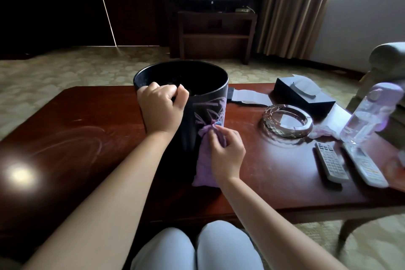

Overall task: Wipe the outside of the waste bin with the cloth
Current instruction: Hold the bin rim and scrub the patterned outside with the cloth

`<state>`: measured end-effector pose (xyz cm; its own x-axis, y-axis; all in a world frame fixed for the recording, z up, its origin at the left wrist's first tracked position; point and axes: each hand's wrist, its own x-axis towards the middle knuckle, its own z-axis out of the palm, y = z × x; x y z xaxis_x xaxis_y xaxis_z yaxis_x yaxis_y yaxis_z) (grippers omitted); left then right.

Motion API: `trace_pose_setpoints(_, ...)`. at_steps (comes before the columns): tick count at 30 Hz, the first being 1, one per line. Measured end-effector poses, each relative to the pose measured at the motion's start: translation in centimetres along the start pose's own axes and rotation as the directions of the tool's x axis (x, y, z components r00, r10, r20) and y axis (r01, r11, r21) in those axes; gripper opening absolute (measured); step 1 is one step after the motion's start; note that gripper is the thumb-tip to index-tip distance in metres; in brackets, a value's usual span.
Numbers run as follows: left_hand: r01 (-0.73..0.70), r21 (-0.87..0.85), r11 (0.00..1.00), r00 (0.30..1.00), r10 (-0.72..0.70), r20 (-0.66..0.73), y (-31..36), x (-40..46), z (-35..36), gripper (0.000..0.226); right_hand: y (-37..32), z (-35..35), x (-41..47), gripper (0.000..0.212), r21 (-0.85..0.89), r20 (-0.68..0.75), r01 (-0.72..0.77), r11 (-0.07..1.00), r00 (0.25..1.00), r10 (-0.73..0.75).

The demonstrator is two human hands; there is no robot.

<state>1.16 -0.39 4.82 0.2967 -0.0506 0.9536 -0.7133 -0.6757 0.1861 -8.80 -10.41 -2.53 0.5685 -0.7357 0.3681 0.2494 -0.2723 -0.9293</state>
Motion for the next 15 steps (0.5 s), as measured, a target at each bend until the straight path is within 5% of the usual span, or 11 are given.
trace_pose_setpoints(2,-0.003,0.000,1.000,1.000,0.003,-0.005,0.0,0.0,0.1,0.043,0.1,-0.1,-0.5,0.013,0.009,0.052,0.026,1.000,0.998,-0.026)
trace_pose_setpoints(6,0.004,-0.005,1.000,1.000,-0.004,0.014,-0.1,0.1,-0.1,0.043,-0.1,0.1,0.3,0.016,0.104,-0.042,-0.149,0.983,0.987,0.154)
trace_pose_setpoints(11,0.000,0.006,1.000,1.000,0.000,-0.003,0.0,0.0,0.0,0.043,0.0,0.1,-0.4,0.015,0.051,0.068,-0.086,0.995,0.994,0.083)
trace_pose_setpoints(15,0.001,0.010,1.000,1.000,-0.001,0.013,0.0,0.0,-0.2,0.043,-1.0,0.6,0.6,0.010,0.135,-0.040,-0.168,0.976,0.984,0.175)
